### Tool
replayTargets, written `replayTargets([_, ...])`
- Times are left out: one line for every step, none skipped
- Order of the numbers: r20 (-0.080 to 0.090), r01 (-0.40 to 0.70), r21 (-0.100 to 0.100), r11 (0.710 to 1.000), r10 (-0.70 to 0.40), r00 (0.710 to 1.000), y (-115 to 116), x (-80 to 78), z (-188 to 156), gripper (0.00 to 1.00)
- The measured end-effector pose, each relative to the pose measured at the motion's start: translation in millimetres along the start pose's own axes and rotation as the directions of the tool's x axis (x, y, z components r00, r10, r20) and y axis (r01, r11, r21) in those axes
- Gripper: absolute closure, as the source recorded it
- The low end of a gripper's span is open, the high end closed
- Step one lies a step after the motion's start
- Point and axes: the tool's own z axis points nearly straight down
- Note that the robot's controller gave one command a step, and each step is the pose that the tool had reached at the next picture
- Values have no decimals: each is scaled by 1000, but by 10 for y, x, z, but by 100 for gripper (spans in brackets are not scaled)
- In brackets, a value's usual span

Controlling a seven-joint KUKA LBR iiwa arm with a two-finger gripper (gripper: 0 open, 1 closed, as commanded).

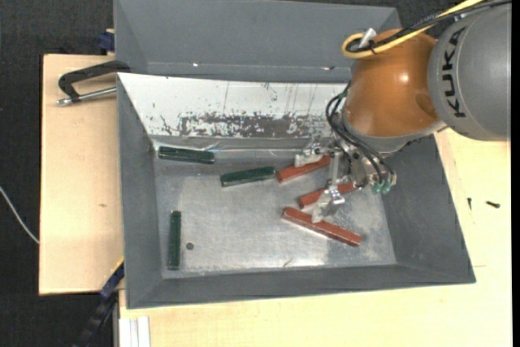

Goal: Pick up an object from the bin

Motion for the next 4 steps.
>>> replayTargets([17,-113,0,994,113,993,-39,346,699,100])
replayTargets([17,-113,0,994,113,993,-39,345,699,100])
replayTargets([9,-91,1,996,91,996,-240,138,-177,100])
replayTargets([9,-92,1,996,92,996,-240,138,-177,100])
